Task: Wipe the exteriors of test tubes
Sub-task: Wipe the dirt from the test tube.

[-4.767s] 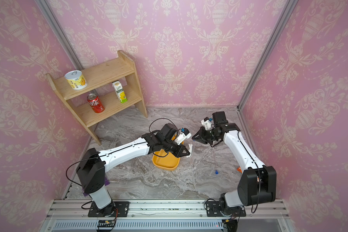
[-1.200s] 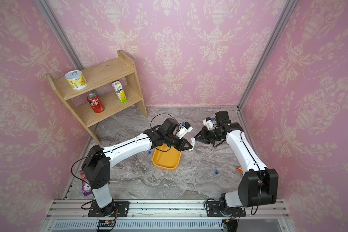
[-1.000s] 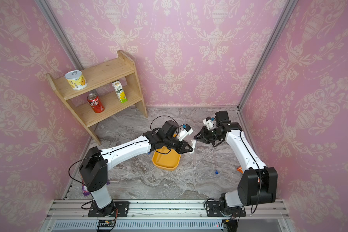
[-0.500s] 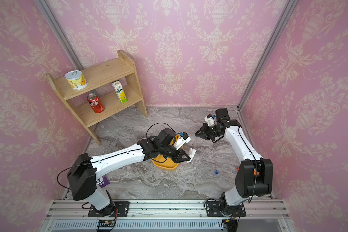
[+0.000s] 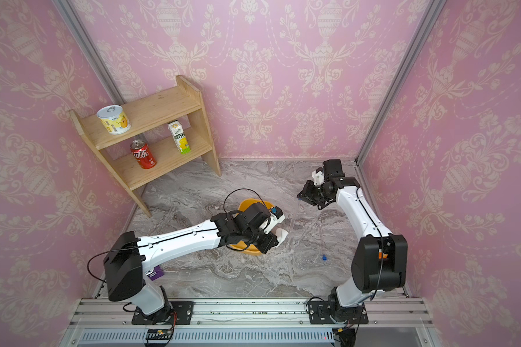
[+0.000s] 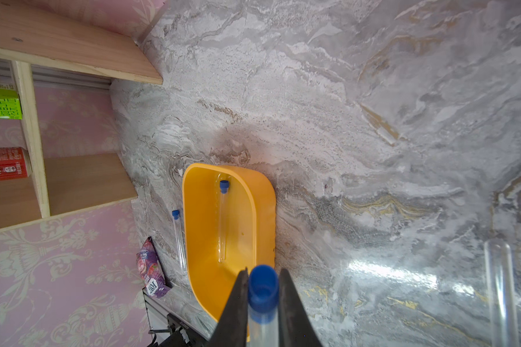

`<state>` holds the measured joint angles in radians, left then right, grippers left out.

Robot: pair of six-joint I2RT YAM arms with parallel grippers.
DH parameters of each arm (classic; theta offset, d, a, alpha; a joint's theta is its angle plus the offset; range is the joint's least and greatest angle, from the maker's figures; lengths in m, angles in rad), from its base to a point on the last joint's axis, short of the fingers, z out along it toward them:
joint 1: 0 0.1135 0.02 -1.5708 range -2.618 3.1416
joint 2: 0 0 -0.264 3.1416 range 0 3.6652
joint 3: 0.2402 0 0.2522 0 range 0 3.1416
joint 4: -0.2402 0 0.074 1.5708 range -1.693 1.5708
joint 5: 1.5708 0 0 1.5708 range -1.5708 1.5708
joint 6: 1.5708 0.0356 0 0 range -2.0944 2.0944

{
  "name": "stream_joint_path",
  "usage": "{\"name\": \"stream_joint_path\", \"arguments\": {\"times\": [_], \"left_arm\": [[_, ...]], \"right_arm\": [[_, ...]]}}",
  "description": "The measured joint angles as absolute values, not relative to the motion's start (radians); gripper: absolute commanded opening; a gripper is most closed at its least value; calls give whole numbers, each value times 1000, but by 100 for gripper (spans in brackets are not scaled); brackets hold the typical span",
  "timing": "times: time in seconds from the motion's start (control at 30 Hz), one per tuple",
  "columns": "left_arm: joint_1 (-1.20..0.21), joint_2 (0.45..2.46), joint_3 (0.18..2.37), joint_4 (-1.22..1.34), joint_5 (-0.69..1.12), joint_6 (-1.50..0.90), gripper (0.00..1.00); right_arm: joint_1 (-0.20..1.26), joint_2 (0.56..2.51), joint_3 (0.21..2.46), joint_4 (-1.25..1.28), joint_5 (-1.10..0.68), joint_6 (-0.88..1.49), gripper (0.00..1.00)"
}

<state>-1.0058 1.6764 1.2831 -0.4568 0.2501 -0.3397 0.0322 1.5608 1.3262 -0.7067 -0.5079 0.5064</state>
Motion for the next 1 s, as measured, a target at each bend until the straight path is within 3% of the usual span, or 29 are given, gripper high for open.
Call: {"name": "stream_joint_path", "arguments": {"times": [0.3,1.0], "left_arm": [[-1009,1730,1290,-502,184,-292,10],[-993,1703,1287,-286,285,-218,11]], "right_arm": [[32,1561,1369,-752,-596,459,8],[32,1517,1332,-849,-738,379,8]]}}
